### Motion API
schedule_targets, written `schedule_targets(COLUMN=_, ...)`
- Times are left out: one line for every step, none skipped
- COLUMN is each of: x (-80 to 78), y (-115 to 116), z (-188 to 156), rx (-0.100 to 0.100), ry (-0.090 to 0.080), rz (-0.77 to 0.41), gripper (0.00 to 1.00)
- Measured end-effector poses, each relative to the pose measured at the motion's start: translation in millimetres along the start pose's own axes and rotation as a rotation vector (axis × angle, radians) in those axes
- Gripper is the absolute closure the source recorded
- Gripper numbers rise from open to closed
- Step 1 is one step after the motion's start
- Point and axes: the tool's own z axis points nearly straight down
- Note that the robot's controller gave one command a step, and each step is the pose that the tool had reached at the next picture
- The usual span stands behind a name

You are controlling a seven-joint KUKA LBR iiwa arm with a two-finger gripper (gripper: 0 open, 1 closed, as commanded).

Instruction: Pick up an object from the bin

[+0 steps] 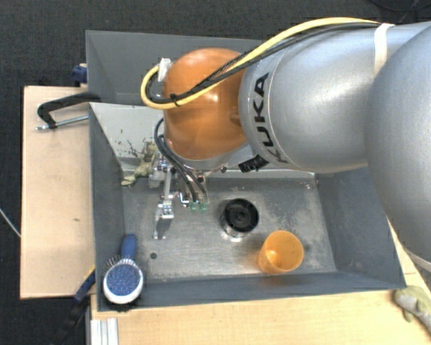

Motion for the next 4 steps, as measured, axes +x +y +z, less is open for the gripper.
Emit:
schedule_targets(x=26.8, y=4, z=121, rx=-0.003, ry=-0.013, rz=-0.166, gripper=0.0)
schedule_targets(x=-41.1, y=-53, z=119, rx=-0.003, ry=-0.021, rz=-0.079, gripper=0.0)
schedule_targets(x=-21.9, y=-32, z=119, rx=-0.002, ry=-0.016, rz=-0.187, gripper=0.0)
schedule_targets(x=-49.8, y=-89, z=-32, rx=-0.001, ry=-0.024, rz=-0.143, gripper=0.0)
